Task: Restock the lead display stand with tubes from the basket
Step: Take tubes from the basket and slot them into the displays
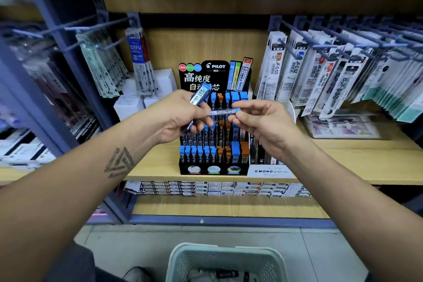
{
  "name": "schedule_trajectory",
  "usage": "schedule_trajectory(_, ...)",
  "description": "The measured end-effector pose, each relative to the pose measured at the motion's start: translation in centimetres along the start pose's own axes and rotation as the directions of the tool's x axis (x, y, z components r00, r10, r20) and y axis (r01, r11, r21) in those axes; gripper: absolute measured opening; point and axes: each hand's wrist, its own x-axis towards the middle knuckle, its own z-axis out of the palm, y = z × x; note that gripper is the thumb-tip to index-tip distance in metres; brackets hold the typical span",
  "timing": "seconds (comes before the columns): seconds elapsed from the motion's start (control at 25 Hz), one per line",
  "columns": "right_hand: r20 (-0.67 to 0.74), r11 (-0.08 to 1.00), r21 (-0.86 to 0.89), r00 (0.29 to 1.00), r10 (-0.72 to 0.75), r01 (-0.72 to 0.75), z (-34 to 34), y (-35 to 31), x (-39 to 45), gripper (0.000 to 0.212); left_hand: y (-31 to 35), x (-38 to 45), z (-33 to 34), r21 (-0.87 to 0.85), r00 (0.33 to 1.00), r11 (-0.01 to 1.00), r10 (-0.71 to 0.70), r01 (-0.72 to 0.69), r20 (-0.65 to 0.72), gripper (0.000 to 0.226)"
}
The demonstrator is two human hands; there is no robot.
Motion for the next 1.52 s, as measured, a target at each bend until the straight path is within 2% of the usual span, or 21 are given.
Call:
schedule_trajectory(0.2, 0.013, 0.997, -0.050, 0.998, -0.064, 0.064, 1.2, 0.0, 0.0, 0.023, -0.5, -0.7, -2.2, -0.030, 0.998, 0.998, -0.057, 0.059, 0.041, 0.014)
schedule_trajectory(0.36, 0.047, 0.993, -0.063, 0.995, -0.092, 0.095, 2.0, 0.2, 0.0, 0.022, -0.6, -1.2, -3.3, 0.076, 0.993, 0.992, -0.102, 0.098, 0.055, 0.011)
schedule_trajectory(0.44, 0.040, 0.973, -0.173, 0.988, -0.146, 0.151, 2.3, 0.0, 0.4, 0.020, -0.5, -1.1, -3.9, 0.098, 0.995, 0.990, -0.103, 0.102, 0.011, 0.010)
schedule_trajectory(0.56, 0.055, 0.812, -0.509, 0.952, -0.300, 0.285, 2.8, -0.1, 1.2, 0.017, 0.0, -1.0, -4.8, 0.049, 0.996, 0.995, -0.082, 0.083, -0.030, 0.009)
schedule_trajectory(0.64, 0.087, 0.694, -0.642, 0.931, -0.354, 0.324, 3.3, -0.2, 1.7, 0.013, 0.3, -1.0, -5.3, 0.040, 0.997, 0.997, -0.071, 0.072, -0.037, 0.011)
schedule_trajectory(0.8, 0.154, 0.612, -0.709, 0.923, -0.351, 0.351, 4.6, 0.5, 2.2, 0.011, 0.6, -1.1, -5.9, 0.036, 0.996, 0.997, -0.067, 0.070, -0.057, 0.011)
schedule_trajectory(0.96, 0.257, 0.484, -0.768, 0.894, -0.368, 0.420, 6.5, 2.0, 2.7, 0.012, 0.5, -1.0, -6.1, 0.033, 0.995, 0.997, -0.070, 0.073, -0.067, 0.007)
schedule_trajectory(1.16, 0.346, 0.227, -0.861, 0.851, -0.395, 0.455, 7.8, 3.6, 3.4, 0.013, 0.3, -0.8, -6.2, 0.042, 0.996, 0.997, -0.070, 0.072, -0.059, 0.008)
schedule_trajectory(1.32, 0.373, 0.175, -0.865, 0.835, -0.405, 0.471, 8.0, 4.1, 4.0, 0.011, 0.2, -0.8, -6.7, 0.044, 0.996, 0.997, -0.065, 0.068, -0.059, 0.006)
schedule_trajectory(1.44, 0.477, 0.052, -0.848, 0.803, -0.357, 0.527, 7.9, 4.6, 4.0, 0.008, 0.0, -0.8, -6.7, 0.060, 0.997, 0.996, -0.068, 0.070, -0.038, 0.005)
schedule_trajectory(1.48, 0.491, 0.037, -0.845, 0.801, -0.342, 0.534, 7.8, 4.7, 4.1, 0.010, -0.1, -0.8, -6.7, 0.072, 0.997, 0.995, -0.070, 0.072, -0.030, 0.006)
schedule_trajectory(1.52, 0.474, 0.070, -0.847, 0.809, -0.347, 0.526, 7.7, 4.7, 4.1, 0.012, -0.3, -0.8, -6.5, 0.085, 0.997, 0.994, -0.072, 0.073, -0.020, 0.006)
